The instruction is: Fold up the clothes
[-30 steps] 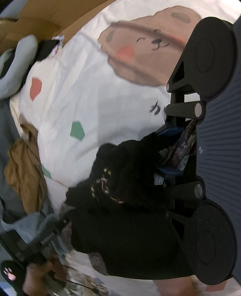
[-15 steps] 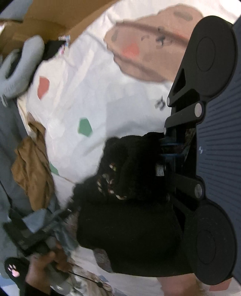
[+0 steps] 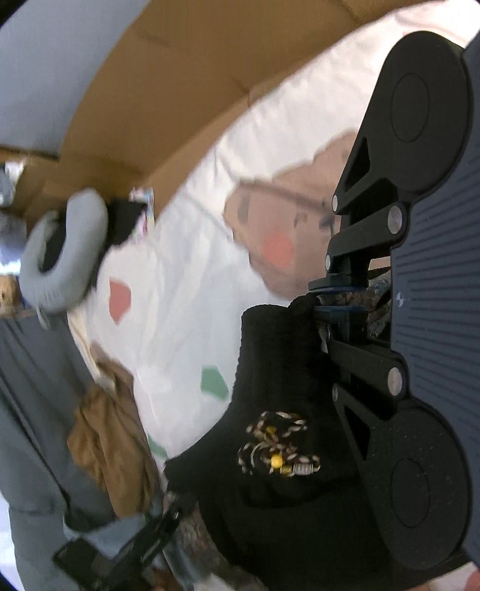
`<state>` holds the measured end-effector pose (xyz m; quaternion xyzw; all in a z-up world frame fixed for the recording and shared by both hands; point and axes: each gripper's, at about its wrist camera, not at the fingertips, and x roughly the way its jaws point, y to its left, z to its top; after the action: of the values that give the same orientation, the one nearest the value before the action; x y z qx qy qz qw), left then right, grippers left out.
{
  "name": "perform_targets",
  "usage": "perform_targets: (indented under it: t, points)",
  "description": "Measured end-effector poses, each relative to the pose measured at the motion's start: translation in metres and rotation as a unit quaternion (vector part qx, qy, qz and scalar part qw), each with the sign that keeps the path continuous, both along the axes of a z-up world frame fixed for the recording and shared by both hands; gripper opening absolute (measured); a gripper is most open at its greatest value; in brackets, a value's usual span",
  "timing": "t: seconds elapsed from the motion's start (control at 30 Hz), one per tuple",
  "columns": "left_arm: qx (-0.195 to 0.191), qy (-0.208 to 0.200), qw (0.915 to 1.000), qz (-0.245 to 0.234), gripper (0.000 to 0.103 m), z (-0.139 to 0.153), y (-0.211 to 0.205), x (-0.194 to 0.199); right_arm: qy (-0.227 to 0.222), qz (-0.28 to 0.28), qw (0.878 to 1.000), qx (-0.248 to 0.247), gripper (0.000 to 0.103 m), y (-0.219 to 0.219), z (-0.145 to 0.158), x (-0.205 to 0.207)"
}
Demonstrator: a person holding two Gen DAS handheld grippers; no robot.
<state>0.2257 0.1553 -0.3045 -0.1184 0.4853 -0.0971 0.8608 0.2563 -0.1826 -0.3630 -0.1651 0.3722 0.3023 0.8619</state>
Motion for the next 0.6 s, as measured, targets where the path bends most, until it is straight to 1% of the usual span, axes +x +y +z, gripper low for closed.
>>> perform_targets:
  t: [0.13,0.33,0.37,0.47,0.5,0.53,0.6]
  points:
    - [0.003,-0.038,0.9990,-0.022,0.008,0.012,-0.014,0.014,-0.025,-0.047,0.998,-0.015,0.004,-0.018,0.010,0.006]
    - [0.004,-0.077,0.9957,-0.051,0.008,0.018,-0.043,0.040,-0.049,-0.108,0.993,-0.024,0.004,-0.045,0.023,0.014]
    - [0.001,-0.083,0.9952,-0.053,0.008,0.019,-0.047,0.045,-0.052,-0.117,0.991,-0.025,0.004,-0.050,0.025,0.015]
    - [-0.043,-0.092,0.9942,-0.033,0.008,0.019,-0.048,0.059,-0.056,-0.147,0.987,-0.021,0.004,-0.063,0.031,0.019]
    - [-0.047,-0.095,0.9939,-0.031,0.008,0.017,-0.050,0.064,-0.054,-0.159,0.986,-0.015,0.004,-0.069,0.033,0.021]
    - [-0.044,-0.097,0.9938,-0.033,0.007,0.014,-0.053,0.068,-0.050,-0.171,0.984,-0.008,0.004,-0.075,0.034,0.023]
    - [-0.026,-0.094,0.9944,-0.042,0.007,0.005,-0.061,0.077,-0.042,-0.188,0.981,-0.004,0.004,-0.083,0.032,0.028]
